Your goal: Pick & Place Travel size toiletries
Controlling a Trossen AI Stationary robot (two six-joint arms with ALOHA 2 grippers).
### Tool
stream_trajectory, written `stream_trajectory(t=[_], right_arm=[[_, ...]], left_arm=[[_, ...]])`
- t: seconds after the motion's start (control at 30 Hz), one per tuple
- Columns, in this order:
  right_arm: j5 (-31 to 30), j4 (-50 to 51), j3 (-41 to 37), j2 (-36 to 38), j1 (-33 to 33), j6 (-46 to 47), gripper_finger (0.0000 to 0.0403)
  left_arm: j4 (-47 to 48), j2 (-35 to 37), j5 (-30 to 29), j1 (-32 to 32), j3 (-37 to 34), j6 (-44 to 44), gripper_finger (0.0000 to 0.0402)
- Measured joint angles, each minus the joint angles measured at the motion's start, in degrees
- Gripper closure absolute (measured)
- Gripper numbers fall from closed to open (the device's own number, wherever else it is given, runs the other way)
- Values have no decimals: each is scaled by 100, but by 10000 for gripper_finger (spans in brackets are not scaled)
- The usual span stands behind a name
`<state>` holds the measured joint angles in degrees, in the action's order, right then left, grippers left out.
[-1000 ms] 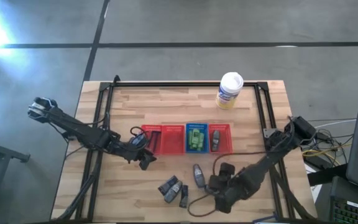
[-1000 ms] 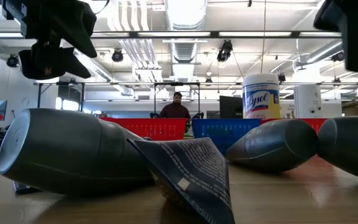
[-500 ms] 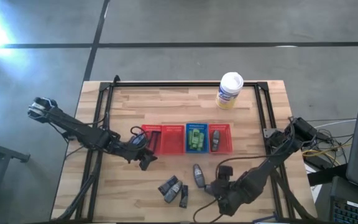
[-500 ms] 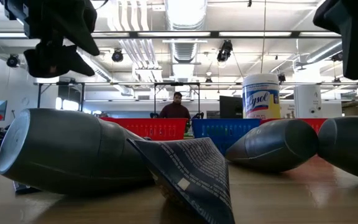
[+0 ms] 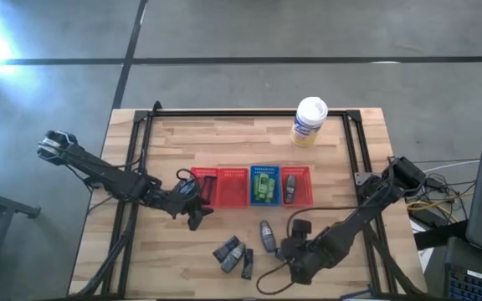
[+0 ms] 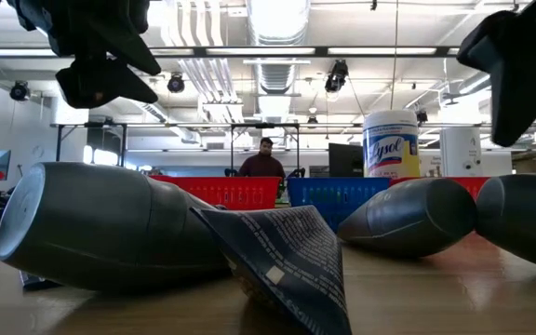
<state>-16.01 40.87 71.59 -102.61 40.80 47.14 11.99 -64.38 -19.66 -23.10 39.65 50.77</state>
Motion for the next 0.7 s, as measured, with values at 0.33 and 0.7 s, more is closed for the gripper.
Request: stream_trajectory(t=[0.33, 0.7], right_arm=[[302, -351, 37, -420, -38, 65, 69], [285, -406, 131, -1013, -36, 242, 49]], left_arm=[[-4, 0, 2, 3, -73, 12, 220], [-58, 0, 2, 12, -105, 24, 220]])
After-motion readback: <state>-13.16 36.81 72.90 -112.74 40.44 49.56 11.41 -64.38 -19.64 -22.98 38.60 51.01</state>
